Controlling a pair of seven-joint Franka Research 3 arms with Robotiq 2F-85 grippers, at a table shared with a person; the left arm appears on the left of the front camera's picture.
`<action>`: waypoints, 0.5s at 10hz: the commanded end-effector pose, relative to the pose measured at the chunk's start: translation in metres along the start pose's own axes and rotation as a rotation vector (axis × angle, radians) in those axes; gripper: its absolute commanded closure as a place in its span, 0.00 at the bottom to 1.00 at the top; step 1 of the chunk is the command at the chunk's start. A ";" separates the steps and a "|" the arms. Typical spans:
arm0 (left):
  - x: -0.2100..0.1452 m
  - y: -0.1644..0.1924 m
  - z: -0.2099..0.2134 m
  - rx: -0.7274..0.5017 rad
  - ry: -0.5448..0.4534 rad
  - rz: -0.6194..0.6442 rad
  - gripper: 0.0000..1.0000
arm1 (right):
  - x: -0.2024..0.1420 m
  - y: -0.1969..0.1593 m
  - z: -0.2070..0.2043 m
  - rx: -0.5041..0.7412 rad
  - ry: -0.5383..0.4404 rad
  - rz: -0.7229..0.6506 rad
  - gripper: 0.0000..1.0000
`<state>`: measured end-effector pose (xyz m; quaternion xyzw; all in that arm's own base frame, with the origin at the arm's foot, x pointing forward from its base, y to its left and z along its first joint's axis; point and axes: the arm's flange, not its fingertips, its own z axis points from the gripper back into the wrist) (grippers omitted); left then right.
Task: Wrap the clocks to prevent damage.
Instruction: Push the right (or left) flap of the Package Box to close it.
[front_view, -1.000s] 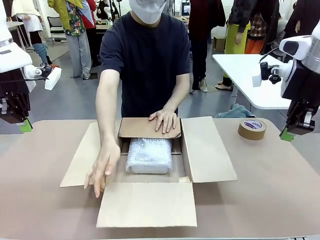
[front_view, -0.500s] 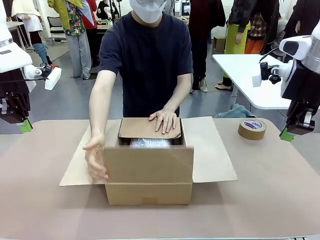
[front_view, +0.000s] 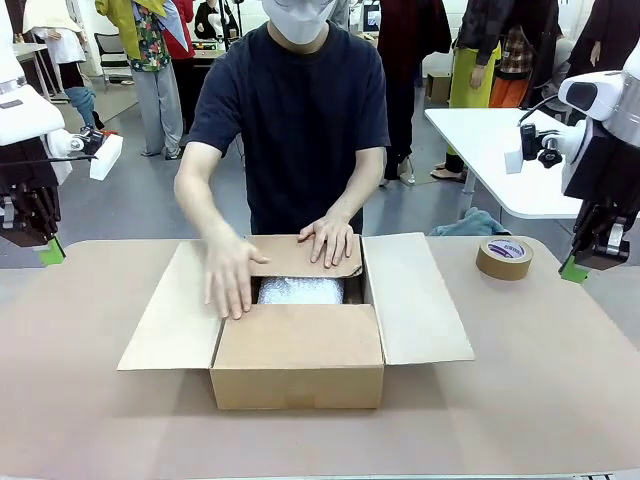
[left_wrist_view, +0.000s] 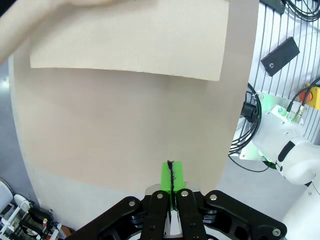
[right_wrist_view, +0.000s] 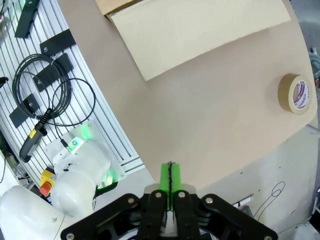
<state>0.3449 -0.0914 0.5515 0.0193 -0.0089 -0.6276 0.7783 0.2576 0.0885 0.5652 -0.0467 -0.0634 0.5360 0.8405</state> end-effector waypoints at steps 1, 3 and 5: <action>0.001 0.000 0.001 -0.003 -0.009 0.002 0.99 | -0.001 0.002 -0.004 0.005 -0.002 0.000 0.99; 0.001 0.000 0.001 -0.003 -0.009 0.002 0.99 | 0.000 0.000 0.000 0.000 0.000 0.000 0.99; 0.001 0.000 0.001 -0.003 -0.009 0.002 0.99 | -0.009 -0.039 -0.024 0.105 -0.116 0.197 0.99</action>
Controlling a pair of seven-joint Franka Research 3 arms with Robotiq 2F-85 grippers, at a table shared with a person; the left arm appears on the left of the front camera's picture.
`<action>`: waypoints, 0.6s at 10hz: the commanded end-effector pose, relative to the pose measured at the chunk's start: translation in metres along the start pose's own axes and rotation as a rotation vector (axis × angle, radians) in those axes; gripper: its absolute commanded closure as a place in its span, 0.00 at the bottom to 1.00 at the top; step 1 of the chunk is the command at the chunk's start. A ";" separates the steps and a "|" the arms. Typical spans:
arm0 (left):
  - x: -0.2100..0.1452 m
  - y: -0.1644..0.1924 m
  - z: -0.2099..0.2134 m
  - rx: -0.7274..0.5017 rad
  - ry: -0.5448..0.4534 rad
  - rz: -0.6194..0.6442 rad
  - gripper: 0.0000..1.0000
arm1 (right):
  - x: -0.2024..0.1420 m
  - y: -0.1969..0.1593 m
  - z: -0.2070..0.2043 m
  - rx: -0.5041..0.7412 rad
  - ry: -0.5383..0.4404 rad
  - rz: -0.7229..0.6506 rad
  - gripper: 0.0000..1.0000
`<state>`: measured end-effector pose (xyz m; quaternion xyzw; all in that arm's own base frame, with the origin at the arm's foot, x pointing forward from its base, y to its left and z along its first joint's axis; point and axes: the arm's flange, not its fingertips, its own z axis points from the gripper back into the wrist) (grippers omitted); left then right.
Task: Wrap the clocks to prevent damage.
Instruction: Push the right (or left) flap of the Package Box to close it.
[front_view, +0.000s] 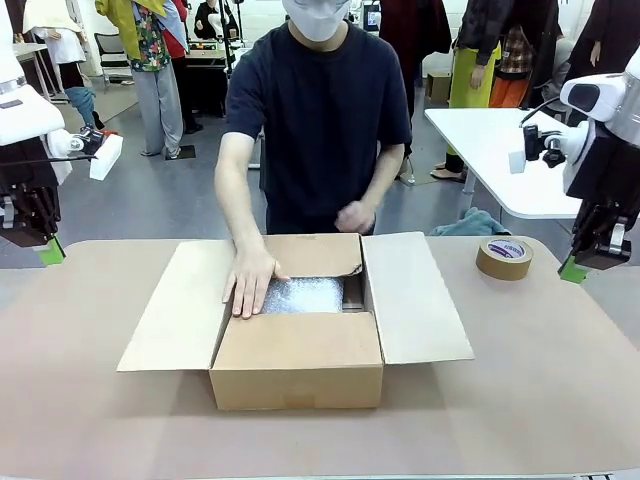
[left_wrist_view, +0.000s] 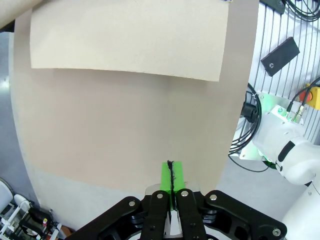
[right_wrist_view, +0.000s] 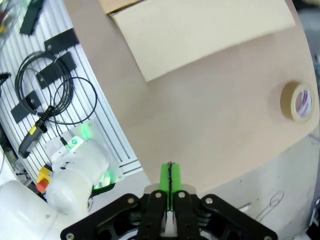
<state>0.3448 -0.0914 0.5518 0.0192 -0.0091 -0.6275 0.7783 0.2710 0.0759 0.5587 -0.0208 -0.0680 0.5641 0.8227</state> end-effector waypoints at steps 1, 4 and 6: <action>0.001 0.000 0.001 -0.003 -0.009 0.002 0.99 | -0.011 -0.040 -0.028 0.035 -0.127 0.300 0.99; 0.001 0.000 0.001 -0.003 -0.009 0.002 0.99 | -0.045 -0.102 -0.075 -0.112 -0.436 0.431 0.99; 0.001 0.000 0.001 -0.003 -0.009 0.002 0.99 | -0.070 -0.121 -0.109 -0.107 -0.617 0.307 0.99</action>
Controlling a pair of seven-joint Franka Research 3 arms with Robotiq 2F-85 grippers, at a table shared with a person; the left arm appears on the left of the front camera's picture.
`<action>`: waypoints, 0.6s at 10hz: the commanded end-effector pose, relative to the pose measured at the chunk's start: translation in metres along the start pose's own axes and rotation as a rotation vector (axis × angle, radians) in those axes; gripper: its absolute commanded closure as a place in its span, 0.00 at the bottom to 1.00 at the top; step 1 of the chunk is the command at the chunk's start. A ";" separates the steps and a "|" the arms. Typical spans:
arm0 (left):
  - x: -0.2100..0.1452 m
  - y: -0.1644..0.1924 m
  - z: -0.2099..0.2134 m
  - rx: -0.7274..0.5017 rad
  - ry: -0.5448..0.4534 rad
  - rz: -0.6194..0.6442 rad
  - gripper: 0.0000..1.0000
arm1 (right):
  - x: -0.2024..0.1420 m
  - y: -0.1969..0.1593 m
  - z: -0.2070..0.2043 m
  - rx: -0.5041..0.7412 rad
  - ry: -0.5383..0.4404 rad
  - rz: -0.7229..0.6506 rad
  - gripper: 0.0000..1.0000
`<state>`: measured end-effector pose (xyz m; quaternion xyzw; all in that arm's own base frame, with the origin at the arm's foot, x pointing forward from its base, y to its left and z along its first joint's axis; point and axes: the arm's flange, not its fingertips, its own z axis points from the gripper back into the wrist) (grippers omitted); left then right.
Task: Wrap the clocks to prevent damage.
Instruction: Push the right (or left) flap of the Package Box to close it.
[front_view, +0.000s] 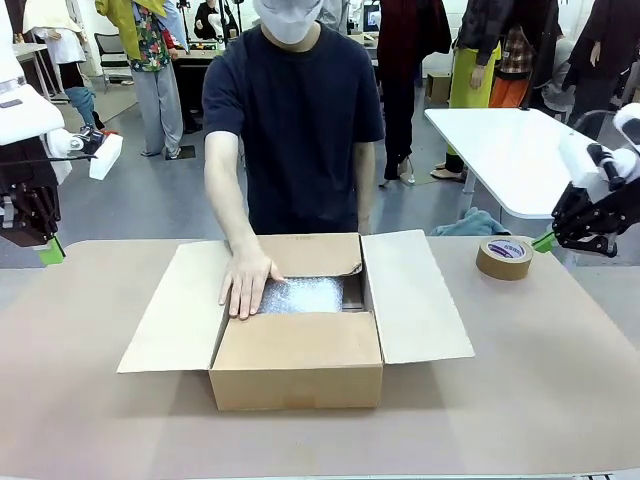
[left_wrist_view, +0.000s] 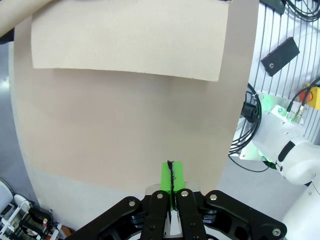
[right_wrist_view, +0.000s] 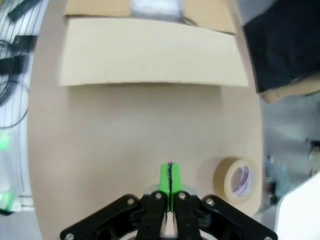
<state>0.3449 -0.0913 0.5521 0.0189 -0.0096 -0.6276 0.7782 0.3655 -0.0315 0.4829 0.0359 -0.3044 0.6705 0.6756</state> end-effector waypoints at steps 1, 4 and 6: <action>0.001 -0.001 0.000 -0.004 -0.008 0.002 0.99 | -0.022 0.005 -0.030 0.035 -0.192 -0.119 0.99; 0.001 -0.001 0.000 -0.004 -0.008 0.002 0.99 | -0.020 0.012 -0.024 0.056 -0.219 -0.142 0.99; 0.001 -0.001 0.000 -0.004 -0.008 0.002 0.99 | -0.024 0.003 -0.025 0.049 -0.223 -0.165 0.99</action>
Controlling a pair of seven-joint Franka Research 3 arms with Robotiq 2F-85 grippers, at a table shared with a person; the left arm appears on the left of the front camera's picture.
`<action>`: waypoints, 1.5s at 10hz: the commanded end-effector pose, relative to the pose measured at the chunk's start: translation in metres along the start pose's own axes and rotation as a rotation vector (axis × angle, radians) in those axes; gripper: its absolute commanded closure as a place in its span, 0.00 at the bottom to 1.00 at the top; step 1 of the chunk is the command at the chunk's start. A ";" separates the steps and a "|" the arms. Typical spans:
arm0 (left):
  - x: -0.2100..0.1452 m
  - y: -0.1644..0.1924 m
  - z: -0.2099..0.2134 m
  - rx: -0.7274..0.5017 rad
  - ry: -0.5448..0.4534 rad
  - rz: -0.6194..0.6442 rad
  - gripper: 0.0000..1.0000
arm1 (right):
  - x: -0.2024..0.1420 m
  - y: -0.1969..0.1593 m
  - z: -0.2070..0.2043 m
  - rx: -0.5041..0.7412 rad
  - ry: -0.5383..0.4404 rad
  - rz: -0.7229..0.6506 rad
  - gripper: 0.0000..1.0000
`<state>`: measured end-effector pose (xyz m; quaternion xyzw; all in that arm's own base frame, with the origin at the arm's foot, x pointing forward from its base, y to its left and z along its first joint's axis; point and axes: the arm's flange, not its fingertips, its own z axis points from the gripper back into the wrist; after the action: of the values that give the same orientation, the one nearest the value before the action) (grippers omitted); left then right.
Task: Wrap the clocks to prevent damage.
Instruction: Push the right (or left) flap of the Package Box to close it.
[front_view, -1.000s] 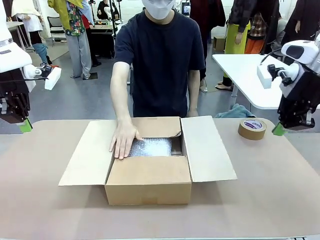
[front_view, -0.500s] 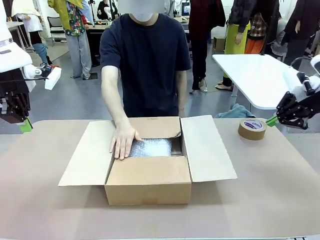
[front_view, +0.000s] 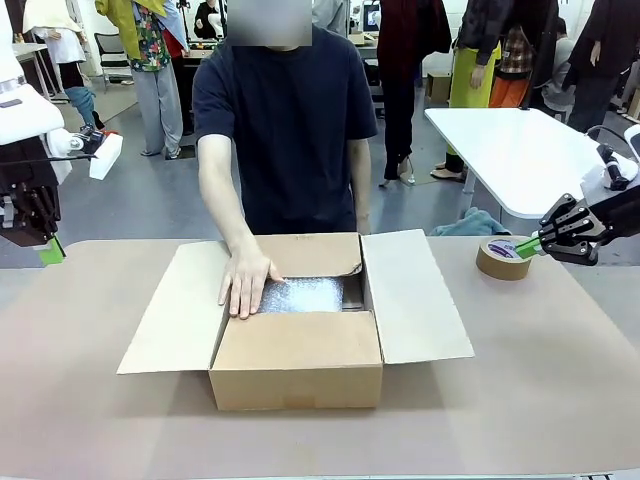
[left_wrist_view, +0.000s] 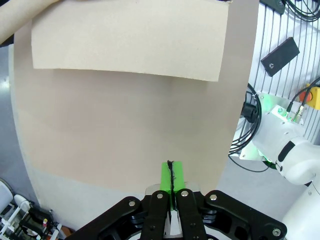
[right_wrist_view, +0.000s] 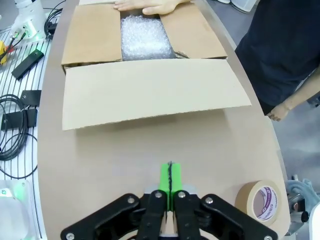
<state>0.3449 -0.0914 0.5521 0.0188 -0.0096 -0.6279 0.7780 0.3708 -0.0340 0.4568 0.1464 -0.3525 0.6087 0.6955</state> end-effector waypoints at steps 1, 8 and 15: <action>0.001 0.000 0.000 -0.003 -0.008 0.003 0.99 | -0.010 -0.003 -0.001 0.006 -0.016 0.010 0.99; 0.001 0.000 0.000 -0.003 -0.008 0.003 0.99 | -0.055 -0.015 -0.040 0.039 -0.253 0.014 0.99; 0.001 0.000 0.000 -0.003 -0.008 0.003 0.99 | -0.124 -0.034 -0.135 0.057 -0.258 -0.145 0.99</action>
<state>0.3449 -0.0915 0.5523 0.0187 -0.0098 -0.6280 0.7779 0.4289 -0.0555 0.2897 0.2708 -0.4191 0.5432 0.6752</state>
